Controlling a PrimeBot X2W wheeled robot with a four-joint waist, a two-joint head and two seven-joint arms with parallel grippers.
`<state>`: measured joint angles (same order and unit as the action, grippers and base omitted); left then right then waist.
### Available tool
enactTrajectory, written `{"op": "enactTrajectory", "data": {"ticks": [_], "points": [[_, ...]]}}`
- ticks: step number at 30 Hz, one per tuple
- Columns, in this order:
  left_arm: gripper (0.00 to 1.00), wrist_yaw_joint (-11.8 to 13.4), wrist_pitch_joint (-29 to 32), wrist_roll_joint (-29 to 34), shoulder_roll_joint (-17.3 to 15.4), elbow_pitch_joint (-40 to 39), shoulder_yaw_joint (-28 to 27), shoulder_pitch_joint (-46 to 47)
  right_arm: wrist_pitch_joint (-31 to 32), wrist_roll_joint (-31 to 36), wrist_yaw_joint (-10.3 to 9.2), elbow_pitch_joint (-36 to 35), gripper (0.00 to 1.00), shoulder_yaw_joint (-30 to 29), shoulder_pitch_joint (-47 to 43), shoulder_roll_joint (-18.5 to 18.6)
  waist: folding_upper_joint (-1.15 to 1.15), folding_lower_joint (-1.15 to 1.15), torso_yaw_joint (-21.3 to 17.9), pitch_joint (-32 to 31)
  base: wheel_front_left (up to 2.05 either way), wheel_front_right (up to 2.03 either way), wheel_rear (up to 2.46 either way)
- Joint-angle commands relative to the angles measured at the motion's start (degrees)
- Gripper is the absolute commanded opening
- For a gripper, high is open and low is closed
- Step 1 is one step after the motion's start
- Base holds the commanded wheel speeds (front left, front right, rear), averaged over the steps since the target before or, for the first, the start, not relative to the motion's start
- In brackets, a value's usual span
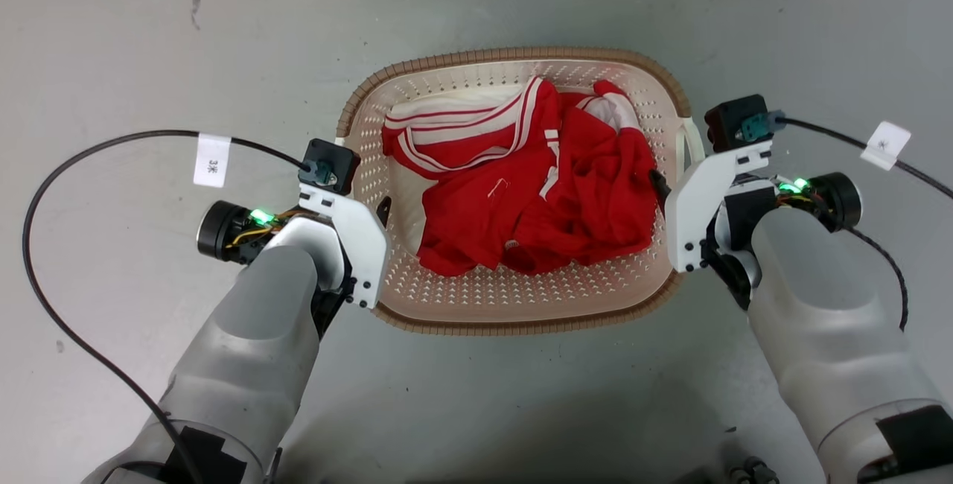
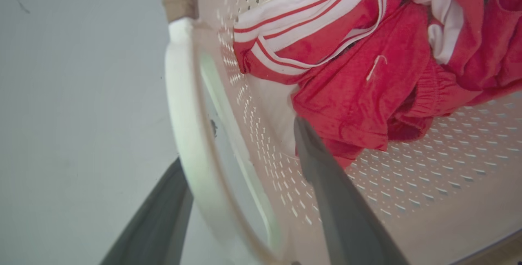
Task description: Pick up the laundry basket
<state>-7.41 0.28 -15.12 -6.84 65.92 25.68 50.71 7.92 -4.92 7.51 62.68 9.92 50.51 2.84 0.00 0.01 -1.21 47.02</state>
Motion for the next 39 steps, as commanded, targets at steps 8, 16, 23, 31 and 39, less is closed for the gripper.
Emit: {"op": "enactTrajectory", "data": {"ticks": [8, 16, 23, 31, 39], "points": [[1.00, -0.1, 2.3, -7.4, -2.6, -1.4, 7.1, 1.6, -0.9, 2.1, -0.04, 5.4, 1.00, -0.2, 4.1, 0.1, 0.00, -0.01, 0.0, 2.0, 0.00, 0.00, 0.00], [1.00, -0.1, 1.5, -11.9, -3.7, -1.9, 11.8, 2.8, -2.4, 2.0, -0.04, 7.5, 1.00, -1.1, 5.7, 0.1, 0.00, -0.01, 0.6, 2.8, 0.00, 0.00, 0.00], [0.00, -0.1, 2.2, -15.9, -3.3, -2.5, 15.5, 3.3, -3.0, 1.1, -0.04, 8.5, 0.00, -0.5, 6.5, 0.1, 0.00, -0.01, 1.0, 3.0, 0.00, 0.00, 0.00], [0.00, -0.1, 2.0, -19.9, -4.6, -3.8, 20.3, 3.4, -3.1, 2.0, -0.03, 9.3, 0.00, 0.3, 6.5, 0.0, 0.00, -0.01, 1.1, 2.7, 0.00, 0.00, 0.00], [0.00, -0.1, 3.5, -24.1, -5.7, -4.4, 25.1, 2.1, -0.1, 4.4, -0.03, 10.5, 0.00, -1.3, 4.3, 0.1, 0.00, -0.01, 0.5, -2.6, 0.00, 0.00, 0.00]]}}
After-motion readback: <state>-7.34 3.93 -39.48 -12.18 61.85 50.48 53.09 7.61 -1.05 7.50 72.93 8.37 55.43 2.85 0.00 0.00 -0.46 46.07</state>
